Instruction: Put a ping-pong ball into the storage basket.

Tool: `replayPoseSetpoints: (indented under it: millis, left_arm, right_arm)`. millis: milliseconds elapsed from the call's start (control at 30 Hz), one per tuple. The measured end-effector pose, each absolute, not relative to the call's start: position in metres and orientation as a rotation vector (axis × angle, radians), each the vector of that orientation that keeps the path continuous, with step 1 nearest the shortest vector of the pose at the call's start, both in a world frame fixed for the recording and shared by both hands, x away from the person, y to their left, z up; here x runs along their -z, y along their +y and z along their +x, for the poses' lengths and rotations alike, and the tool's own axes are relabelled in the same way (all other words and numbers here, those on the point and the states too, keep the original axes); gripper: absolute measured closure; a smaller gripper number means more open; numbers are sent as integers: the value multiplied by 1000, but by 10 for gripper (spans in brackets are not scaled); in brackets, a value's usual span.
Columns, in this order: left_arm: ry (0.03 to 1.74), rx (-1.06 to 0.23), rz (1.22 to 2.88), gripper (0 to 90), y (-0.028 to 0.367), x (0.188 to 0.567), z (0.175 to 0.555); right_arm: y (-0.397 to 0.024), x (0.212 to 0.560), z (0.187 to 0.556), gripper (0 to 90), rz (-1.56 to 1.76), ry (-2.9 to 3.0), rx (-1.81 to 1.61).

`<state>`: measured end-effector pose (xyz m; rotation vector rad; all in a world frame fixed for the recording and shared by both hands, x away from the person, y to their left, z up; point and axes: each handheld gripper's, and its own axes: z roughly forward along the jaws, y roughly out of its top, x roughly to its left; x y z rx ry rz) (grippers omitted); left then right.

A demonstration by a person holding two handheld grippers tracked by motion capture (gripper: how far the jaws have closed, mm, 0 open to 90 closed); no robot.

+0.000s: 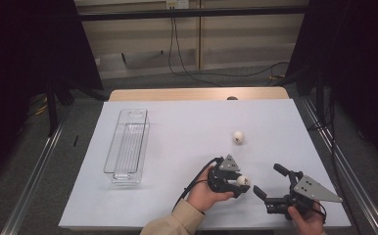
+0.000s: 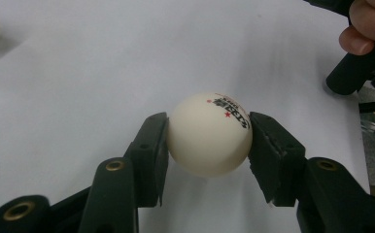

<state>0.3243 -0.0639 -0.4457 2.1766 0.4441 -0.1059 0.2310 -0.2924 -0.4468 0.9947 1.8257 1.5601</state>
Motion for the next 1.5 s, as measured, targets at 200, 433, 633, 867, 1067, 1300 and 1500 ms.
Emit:
replayPoseSetpoints:
  millis: [200,433,633,867,1067,1300,1500]
  left_arm:
    - [455,106,2186,510,-57,444,326]
    - [479,108,2172,510,-46,442,328]
    - [490,112,2174,510,-40,440,330]
    - [503,114,2166,510,-34,439,332]
    - [519,109,2161,510,-27,438,335]
    - [538,103,2155,510,-21,435,338]
    - [550,104,2147,510,-18,434,340]
  right_arm:
    - [-292,447,231,0,993,1826,-1562]
    - [-291,447,231,0,995,1830,-1560]
    - [-291,447,231,0,992,1831,-1561]
    - [-291,447,231,0,995,1829,-1563]
    - [-291,447,231,0,990,1833,-1559]
    - [-291,447,231,0,990,1833,-1561]
    - [-290,448,231,0,985,1839,-1563]
